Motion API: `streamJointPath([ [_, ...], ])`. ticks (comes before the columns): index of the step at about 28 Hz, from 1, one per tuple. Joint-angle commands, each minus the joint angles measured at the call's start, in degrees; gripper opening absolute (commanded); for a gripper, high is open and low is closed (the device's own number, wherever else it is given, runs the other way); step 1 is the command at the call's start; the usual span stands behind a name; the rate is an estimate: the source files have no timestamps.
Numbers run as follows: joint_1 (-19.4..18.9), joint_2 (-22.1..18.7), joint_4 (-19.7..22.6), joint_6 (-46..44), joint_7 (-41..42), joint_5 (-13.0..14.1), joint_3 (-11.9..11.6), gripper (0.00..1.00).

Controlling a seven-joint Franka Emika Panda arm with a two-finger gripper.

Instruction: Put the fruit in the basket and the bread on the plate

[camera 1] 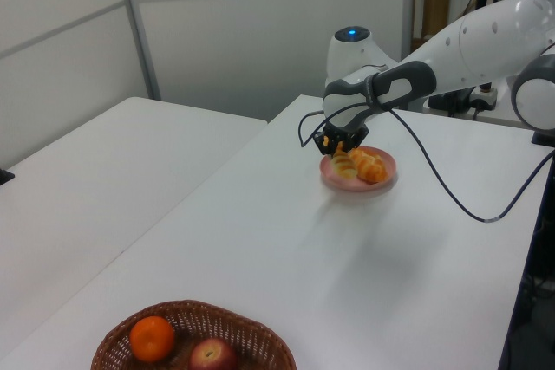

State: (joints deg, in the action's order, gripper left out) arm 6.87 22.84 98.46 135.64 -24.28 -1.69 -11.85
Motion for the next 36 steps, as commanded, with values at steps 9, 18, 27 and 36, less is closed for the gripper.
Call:
streamJointPath([
  [9,3.32,6.43,-4.24,0.50,3.45,1.61,0.24,1.00],
  [18,5.61,5.82,-6.52,-0.02,5.55,2.13,0.33,1.00],
  [27,4.65,5.11,-6.52,-2.92,13.12,0.90,0.42,1.00],
  [36,1.14,-1.29,-6.35,-9.49,13.30,1.34,0.86,1.00],
])
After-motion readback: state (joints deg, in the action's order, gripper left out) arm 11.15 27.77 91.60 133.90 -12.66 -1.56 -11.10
